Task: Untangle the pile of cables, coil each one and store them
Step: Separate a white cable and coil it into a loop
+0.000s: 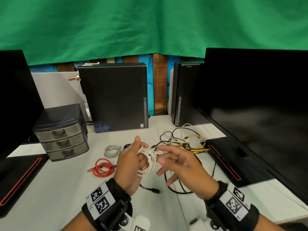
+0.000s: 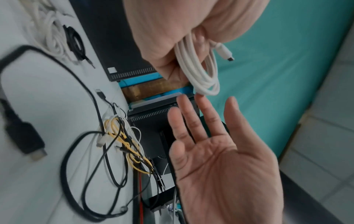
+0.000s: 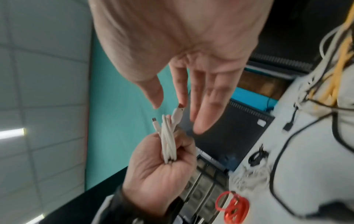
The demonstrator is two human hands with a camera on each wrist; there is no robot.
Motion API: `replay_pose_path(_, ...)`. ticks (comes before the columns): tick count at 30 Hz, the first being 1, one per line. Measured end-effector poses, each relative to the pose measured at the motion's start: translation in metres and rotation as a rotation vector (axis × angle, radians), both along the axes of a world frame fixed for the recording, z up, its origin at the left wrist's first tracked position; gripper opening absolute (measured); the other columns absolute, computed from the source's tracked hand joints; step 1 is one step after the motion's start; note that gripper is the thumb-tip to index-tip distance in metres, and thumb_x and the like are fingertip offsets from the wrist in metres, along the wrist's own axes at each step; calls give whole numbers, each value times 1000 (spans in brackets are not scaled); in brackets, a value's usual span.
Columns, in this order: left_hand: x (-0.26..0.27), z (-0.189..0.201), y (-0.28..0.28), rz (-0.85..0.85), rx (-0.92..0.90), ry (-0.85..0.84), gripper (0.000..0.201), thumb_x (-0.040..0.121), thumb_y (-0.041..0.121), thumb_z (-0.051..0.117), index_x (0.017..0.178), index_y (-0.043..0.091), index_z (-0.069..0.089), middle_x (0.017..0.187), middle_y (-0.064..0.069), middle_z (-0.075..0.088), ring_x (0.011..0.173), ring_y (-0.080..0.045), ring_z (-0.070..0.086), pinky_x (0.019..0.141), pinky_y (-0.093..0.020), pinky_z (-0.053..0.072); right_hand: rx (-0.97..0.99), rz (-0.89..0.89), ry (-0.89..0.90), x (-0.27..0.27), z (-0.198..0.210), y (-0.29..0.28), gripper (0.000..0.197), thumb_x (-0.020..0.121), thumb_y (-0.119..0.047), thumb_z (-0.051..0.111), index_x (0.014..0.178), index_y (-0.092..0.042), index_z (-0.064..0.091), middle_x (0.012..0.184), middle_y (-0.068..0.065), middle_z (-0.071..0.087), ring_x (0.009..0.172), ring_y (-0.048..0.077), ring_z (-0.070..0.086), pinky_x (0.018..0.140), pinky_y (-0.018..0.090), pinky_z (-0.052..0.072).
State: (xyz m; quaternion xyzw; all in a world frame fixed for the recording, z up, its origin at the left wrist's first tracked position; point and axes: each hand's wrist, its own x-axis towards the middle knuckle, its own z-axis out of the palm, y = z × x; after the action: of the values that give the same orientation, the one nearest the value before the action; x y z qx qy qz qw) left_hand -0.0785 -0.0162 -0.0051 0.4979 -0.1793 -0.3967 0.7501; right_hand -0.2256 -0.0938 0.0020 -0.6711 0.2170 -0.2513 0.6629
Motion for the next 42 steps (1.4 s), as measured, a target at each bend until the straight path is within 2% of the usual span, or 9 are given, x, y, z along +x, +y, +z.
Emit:
replay_pose_path(3,-3,4,2,-14,14,79,40,96,47,55,78,11,55,49,-1,43,39,-10,39,40,-21,33,123,34,-34,4,0,10,47,83,-24,73,128,-17,60,92,5,74,71,24,70,48,29,52)
replay_pose_path(9,-9,2,4,-89,56,-17,46,86,55,60,76,11,53,49,-3,43,37,-13,34,39,-21,29,284,-26,-14,3,-5,9,26,93,-21,66,107,0,71,87,7,72,61,13,58,47,21,40)
replay_pose_path(14,-9,2,2,-114,103,-12,48,85,58,60,75,12,52,49,-4,43,38,-13,33,40,-22,27,307,5,-62,5,-5,9,9,99,-15,57,98,-7,61,85,7,67,62,15,58,45,23,38)
replay_pose_path(19,1,4,2,-114,174,2,51,83,61,61,70,12,52,45,1,31,37,-11,28,39,-21,24,268,-149,-155,2,1,-3,13,99,-1,51,91,-5,60,67,9,57,48,14,45,41,22,35)
replay_pose_path(24,13,6,2,-89,181,8,51,85,59,61,77,9,54,42,3,31,33,-9,28,37,-20,23,25,-214,-126,-6,14,-15,14,92,-14,67,79,-16,72,71,11,64,55,18,53,43,25,40)
replay_pose_path(29,16,-1,-4,-71,132,36,53,85,57,64,97,5,59,49,1,33,40,-9,28,38,-19,23,-15,-52,170,9,-9,15,30,84,-30,80,107,-16,66,88,2,70,67,21,68,44,27,48)
replay_pose_path(33,22,-9,-4,-106,115,101,78,77,59,68,117,-7,55,51,-3,30,40,-12,26,41,-22,25,197,-56,179,25,-23,22,31,88,-19,76,114,-10,61,103,19,71,66,20,70,46,26,50)
replay_pose_path(37,38,-6,-6,-88,88,108,56,81,58,66,87,3,55,50,-4,34,40,-12,29,41,-21,26,346,-111,-16,41,-21,24,32,90,-7,70,121,-9,61,100,17,76,80,21,73,58,26,54)
replay_pose_path(42,39,-11,-7,46,118,-201,42,85,47,71,80,6,62,71,-16,56,64,-24,56,58,-29,47,-57,-279,3,67,-29,38,38,91,-17,73,123,-34,65,102,-5,73,90,10,68,79,39,60)
